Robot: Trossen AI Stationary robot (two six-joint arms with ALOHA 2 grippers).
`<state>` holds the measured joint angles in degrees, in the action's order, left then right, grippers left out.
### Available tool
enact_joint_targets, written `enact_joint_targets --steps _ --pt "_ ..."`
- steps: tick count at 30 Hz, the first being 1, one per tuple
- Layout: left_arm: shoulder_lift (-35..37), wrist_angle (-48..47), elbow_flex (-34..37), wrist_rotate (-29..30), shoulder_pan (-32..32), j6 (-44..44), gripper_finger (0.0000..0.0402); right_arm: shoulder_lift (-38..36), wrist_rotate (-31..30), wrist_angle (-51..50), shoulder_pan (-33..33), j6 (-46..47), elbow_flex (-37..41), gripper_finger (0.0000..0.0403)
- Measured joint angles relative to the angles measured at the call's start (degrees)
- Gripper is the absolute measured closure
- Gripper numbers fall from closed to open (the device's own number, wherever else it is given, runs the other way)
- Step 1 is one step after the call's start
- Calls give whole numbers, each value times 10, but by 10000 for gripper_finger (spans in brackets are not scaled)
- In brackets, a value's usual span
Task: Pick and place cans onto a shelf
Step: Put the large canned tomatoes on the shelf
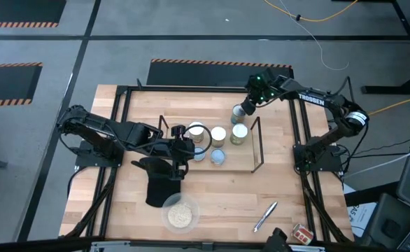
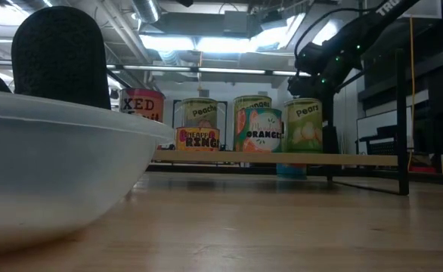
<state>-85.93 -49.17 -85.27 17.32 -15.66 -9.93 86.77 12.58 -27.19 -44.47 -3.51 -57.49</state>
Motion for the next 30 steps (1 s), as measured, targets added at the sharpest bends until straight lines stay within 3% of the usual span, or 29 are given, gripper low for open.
enact_joint_targets --steps 6,12,23,30 --pt "0 0 0 0 0 0 331 31 -5 1 0 3 0 178" --pt "0 0 0 0 0 0 331 41 1 7 0 3 -2 220" --pt "0 0 0 0 0 0 331 42 -4 12 0 35 -2 386" --pt "0 1 0 0 0 0 331 46 -9 27 0 93 3 398"
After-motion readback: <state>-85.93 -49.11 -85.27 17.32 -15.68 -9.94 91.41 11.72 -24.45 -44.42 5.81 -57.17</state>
